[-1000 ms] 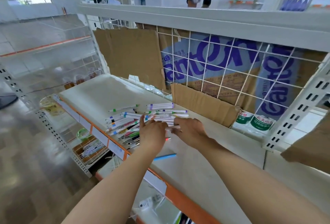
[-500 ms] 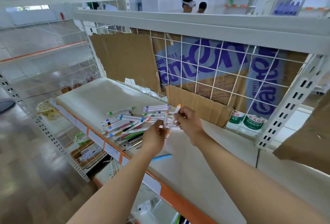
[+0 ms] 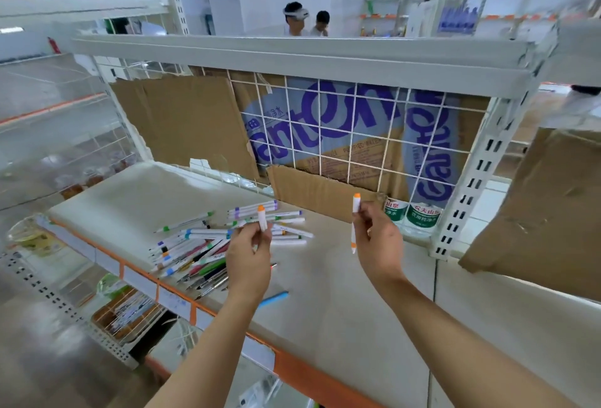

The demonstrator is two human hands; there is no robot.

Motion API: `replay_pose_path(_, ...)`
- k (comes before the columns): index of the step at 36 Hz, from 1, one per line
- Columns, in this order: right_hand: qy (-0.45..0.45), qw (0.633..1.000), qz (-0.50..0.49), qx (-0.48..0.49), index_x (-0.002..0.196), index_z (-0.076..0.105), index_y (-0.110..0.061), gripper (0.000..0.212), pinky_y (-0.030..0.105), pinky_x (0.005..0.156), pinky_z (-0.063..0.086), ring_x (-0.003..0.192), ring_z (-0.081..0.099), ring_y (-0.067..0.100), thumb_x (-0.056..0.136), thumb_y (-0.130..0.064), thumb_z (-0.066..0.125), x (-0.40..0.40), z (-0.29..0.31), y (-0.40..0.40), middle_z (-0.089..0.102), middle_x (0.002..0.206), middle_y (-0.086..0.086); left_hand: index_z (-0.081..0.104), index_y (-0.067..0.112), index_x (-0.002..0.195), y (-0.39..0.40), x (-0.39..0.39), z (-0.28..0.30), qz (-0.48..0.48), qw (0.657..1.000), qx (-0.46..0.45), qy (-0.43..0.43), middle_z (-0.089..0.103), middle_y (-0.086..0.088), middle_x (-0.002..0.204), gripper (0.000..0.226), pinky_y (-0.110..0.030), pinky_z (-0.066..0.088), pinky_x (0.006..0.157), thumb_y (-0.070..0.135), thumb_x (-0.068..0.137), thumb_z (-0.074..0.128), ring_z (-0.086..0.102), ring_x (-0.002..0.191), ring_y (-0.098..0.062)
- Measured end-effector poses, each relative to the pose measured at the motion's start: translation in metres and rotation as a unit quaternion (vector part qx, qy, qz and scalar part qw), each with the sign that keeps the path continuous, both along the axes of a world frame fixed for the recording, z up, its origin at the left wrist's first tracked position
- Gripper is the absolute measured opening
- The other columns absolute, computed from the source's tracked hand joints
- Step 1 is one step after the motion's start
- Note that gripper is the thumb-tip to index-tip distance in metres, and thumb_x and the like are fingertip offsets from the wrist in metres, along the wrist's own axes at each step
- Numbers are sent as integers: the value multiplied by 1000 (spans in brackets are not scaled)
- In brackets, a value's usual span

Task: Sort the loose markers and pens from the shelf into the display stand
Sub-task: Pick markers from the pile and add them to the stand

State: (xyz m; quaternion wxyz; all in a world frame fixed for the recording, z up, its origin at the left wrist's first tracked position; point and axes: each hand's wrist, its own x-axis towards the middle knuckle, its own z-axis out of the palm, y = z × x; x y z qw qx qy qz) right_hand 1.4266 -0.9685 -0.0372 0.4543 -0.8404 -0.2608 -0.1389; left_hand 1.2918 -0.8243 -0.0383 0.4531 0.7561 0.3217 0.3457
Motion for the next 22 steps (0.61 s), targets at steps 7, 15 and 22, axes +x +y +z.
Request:
replay_pose_path(7, -20, 995, -83, 45, 93, 61, -12, 7, 26, 57, 39, 73, 54, 17, 94, -12, 54, -4, 6, -26, 62, 81, -1, 61, 27, 90, 0, -2, 7, -64, 996, 53, -24, 61, -8, 81, 14, -38, 47, 69, 15, 95, 54, 56, 80, -22)
replay_pose_path(15, -17, 979, -183, 85, 90, 61, -12, 3, 27, 56, 40, 66, 54, 11, 91, -11, 59, -19, 4, -57, 61, 76, -2, 63, 24, 96, 2, 8, 1, -153, 986, 39, -44, 62, -5, 82, 17, -31, 47, 67, 10, 93, 56, 59, 76, -18)
replay_pose_path(22, -26, 962, -254, 96, 80, 54, -19, 17, 4, 52, 35, 60, 53, -4, 89, -6, 59, -49, 4, -93, 54, 64, -5, 65, 15, 96, -16, 28, 2, -236, 969, 52, -42, 64, -6, 84, 12, -36, 48, 71, 8, 92, 56, 61, 78, -21)
